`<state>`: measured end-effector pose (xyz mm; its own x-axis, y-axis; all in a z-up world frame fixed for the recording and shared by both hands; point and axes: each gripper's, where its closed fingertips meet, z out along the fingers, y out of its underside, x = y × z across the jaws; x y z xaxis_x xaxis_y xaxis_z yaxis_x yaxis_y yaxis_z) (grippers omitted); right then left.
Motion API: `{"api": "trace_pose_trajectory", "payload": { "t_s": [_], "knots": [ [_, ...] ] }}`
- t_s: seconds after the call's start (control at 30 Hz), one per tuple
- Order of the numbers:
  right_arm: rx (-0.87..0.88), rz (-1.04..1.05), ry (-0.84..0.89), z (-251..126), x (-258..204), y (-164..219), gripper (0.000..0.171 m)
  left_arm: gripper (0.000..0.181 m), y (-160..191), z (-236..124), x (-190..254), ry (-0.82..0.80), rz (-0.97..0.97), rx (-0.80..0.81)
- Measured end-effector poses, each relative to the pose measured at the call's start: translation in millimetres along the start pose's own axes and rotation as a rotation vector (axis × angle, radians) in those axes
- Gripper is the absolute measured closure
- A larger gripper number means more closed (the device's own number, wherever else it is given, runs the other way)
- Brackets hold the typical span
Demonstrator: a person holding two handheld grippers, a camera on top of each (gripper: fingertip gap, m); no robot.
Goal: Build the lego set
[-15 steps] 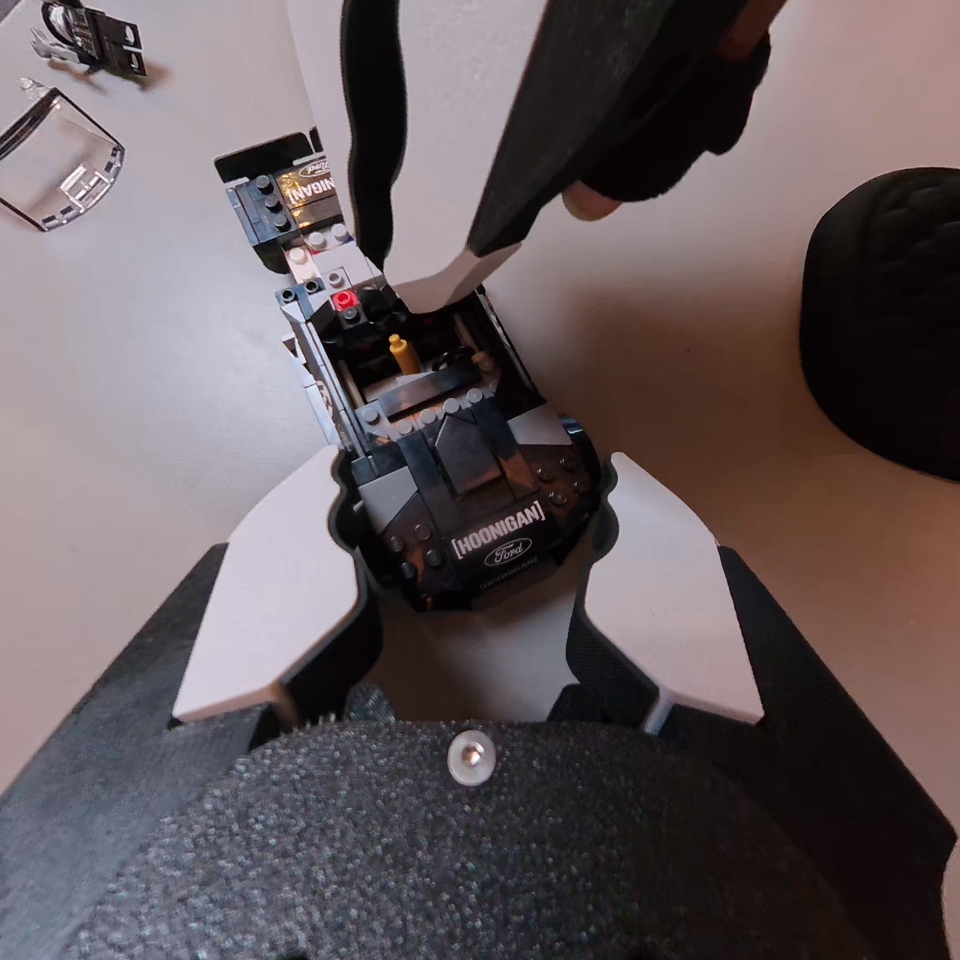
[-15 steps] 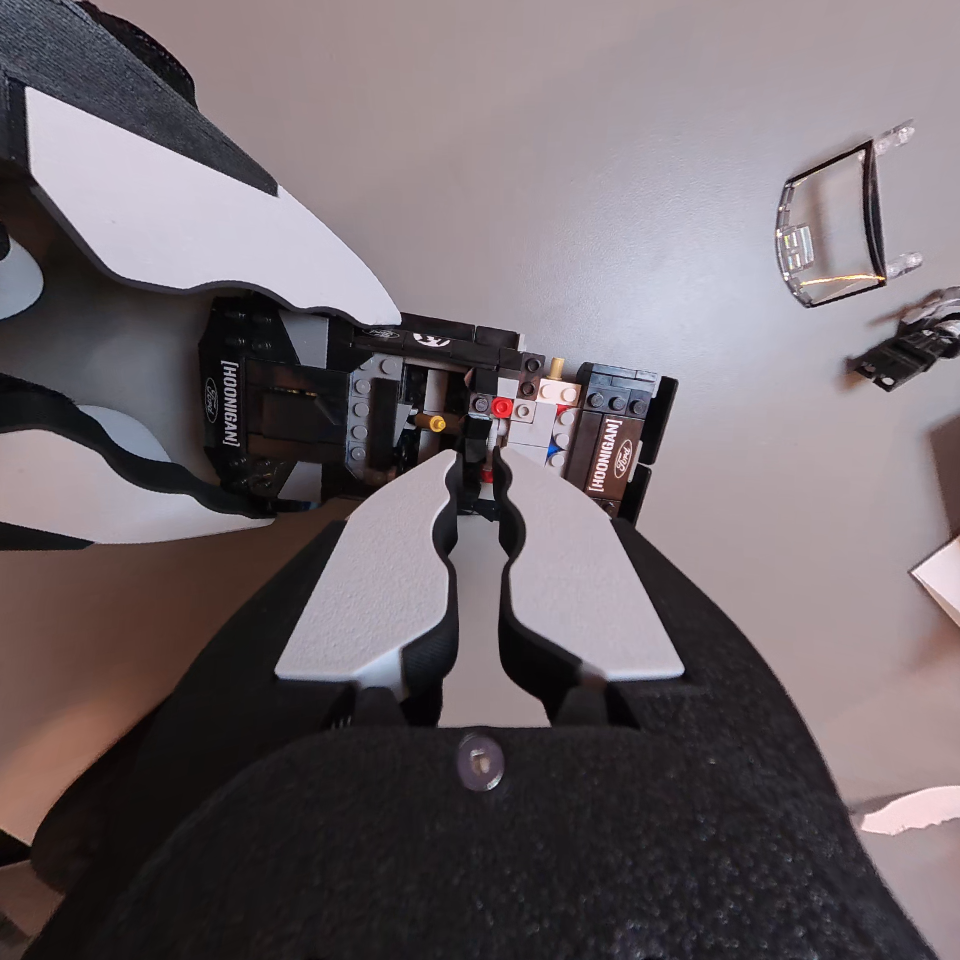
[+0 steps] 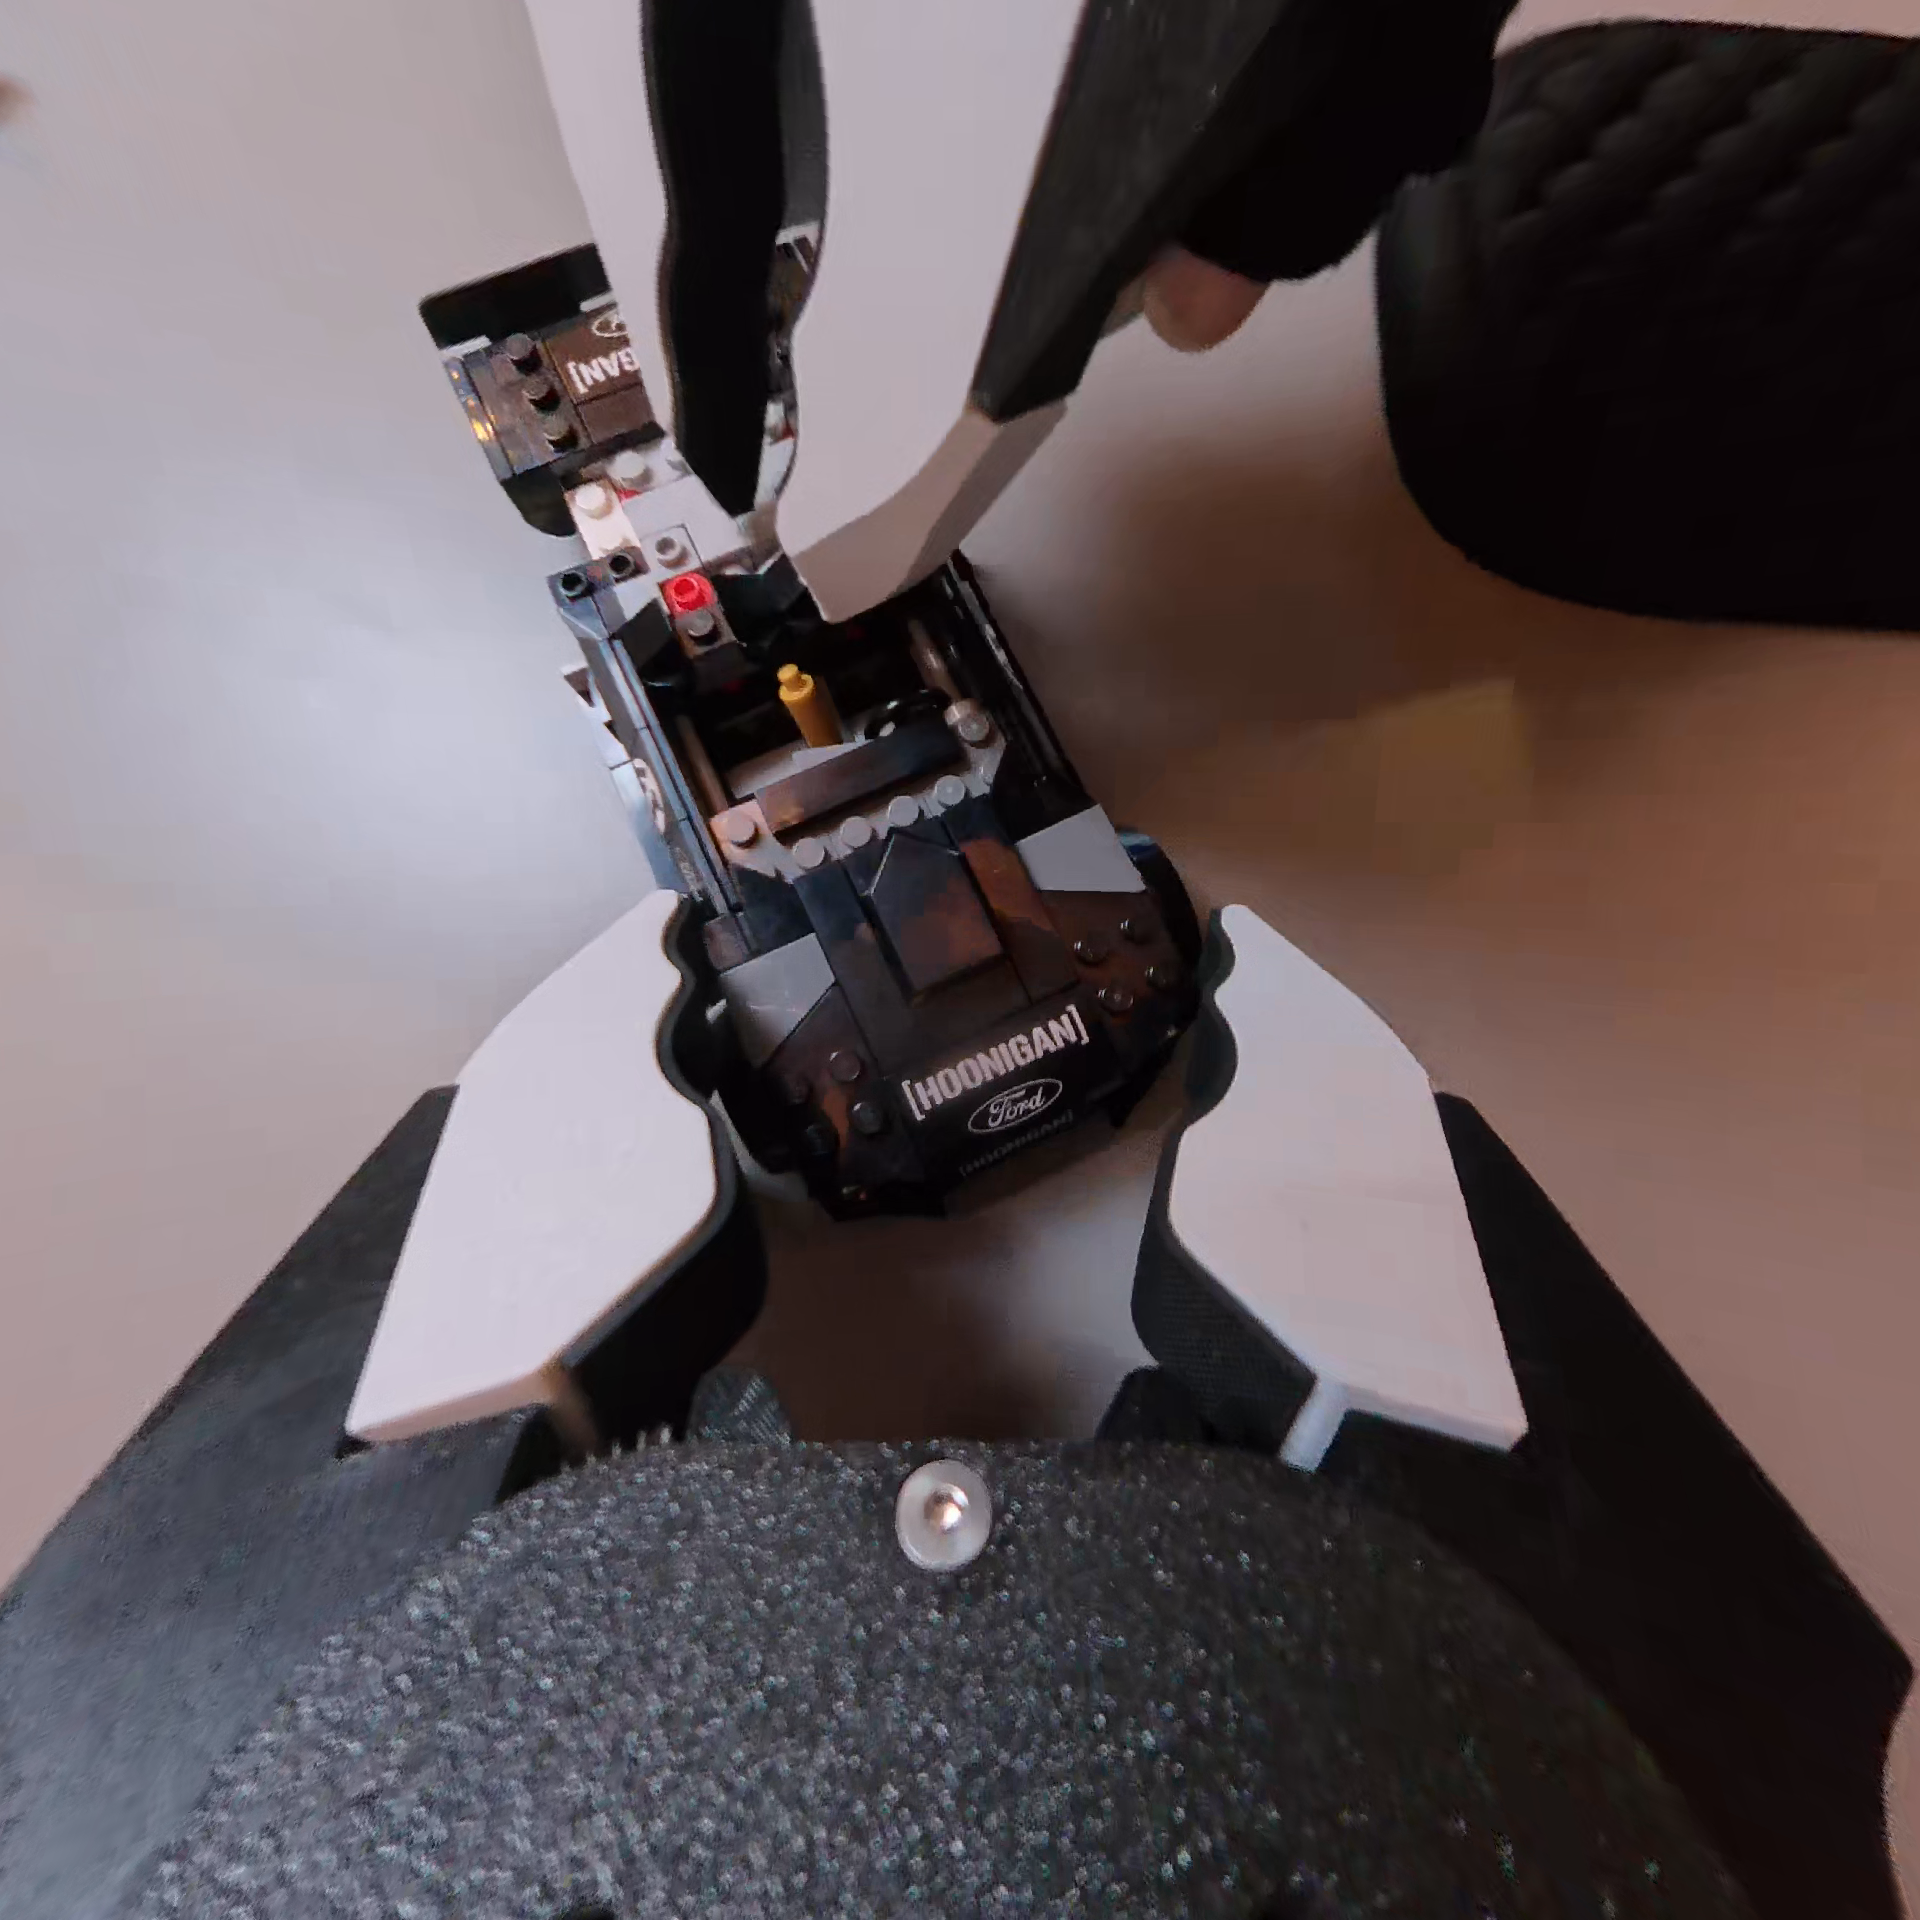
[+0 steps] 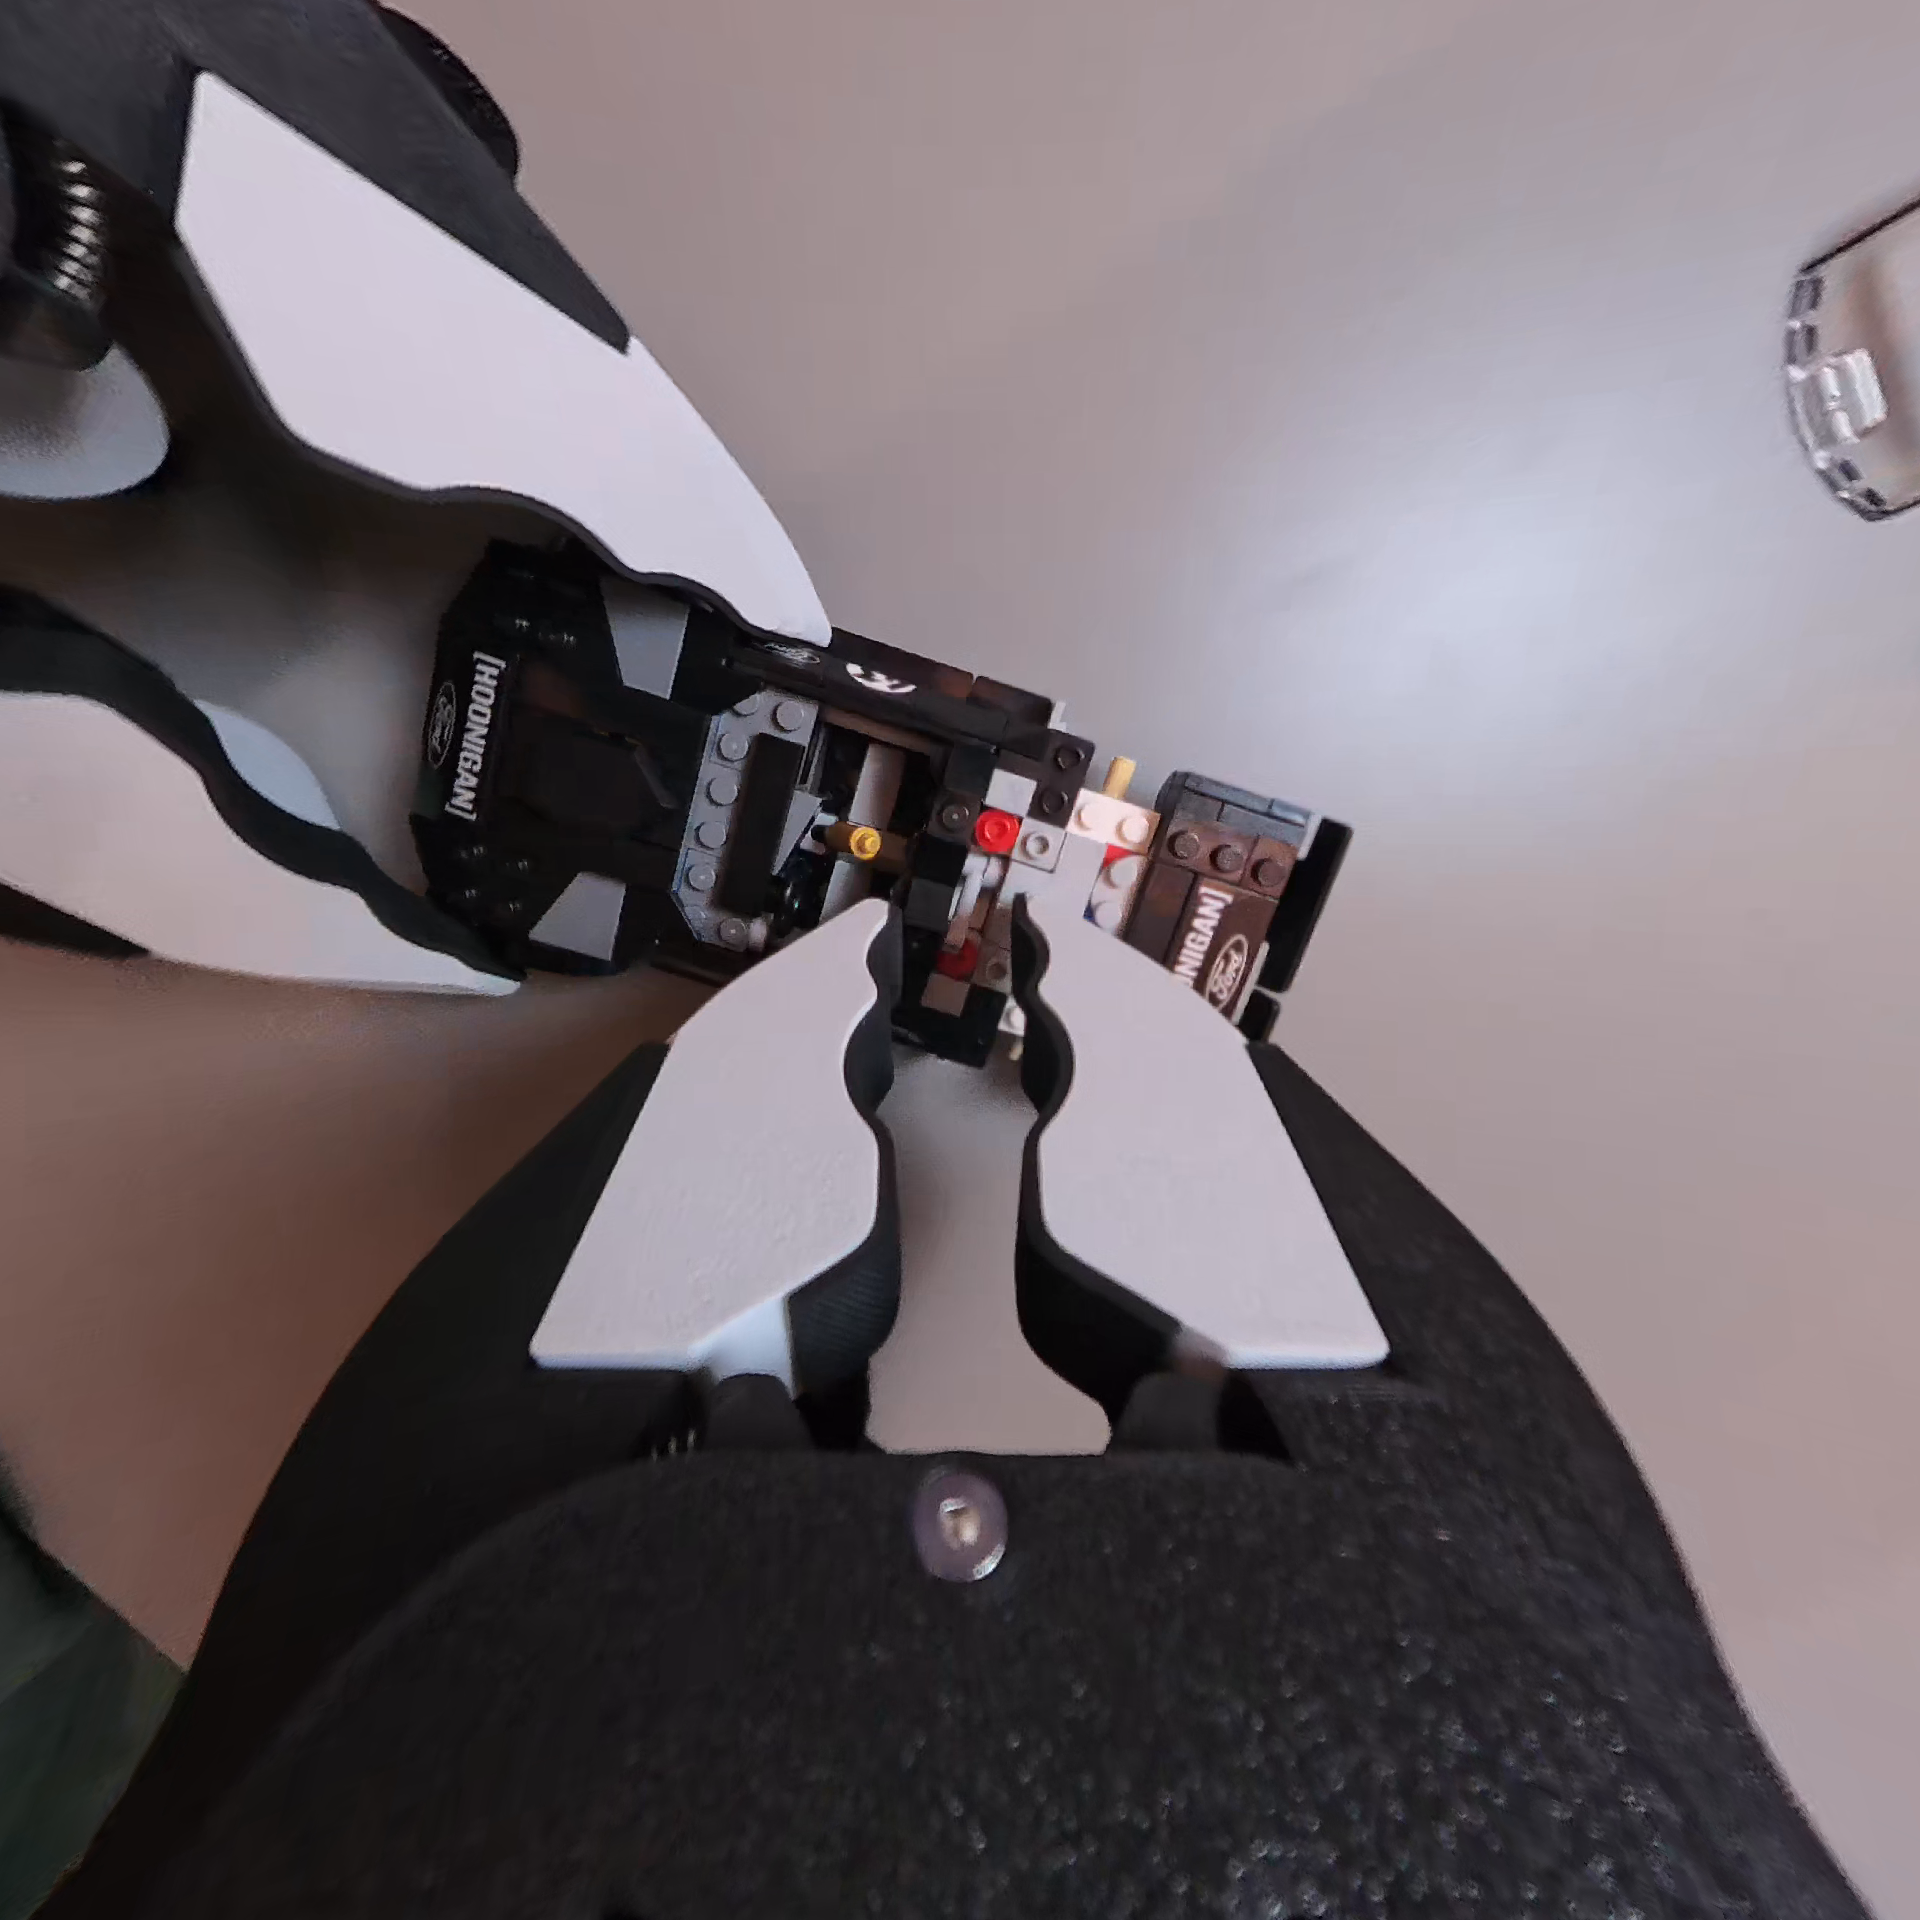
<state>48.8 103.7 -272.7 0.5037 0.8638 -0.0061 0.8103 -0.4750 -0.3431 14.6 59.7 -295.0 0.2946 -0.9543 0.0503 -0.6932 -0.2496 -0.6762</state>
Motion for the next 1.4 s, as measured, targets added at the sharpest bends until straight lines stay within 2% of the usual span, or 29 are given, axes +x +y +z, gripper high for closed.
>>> {"api": "trace_pose_trajectory", "payload": {
  "t_s": [0.2, 0.5, 0.83, 1.4],
  "knots": [
    [0.135, -0.052, 0.058, 0, -32, -2, 0.146, 0.092, 20, -18, 19, 0.063, 0.066, -0.001],
    [0.362, 0.087, 0.014, -1, -75, -2, 0.138, 0.092, 50, -44, 46, 0.124, 0.12, 0.023],
    [0.434, 0.166, -0.059, -6, -84, 2, 0.141, 0.092, 56, -49, 54, 0.143, 0.142, 0.013],
    [0.533, 0.182, -0.147, -19, -93, 10, 0.136, 0.092, 58, -51, 57, 0.144, 0.145, 0.013]
  ]
}}
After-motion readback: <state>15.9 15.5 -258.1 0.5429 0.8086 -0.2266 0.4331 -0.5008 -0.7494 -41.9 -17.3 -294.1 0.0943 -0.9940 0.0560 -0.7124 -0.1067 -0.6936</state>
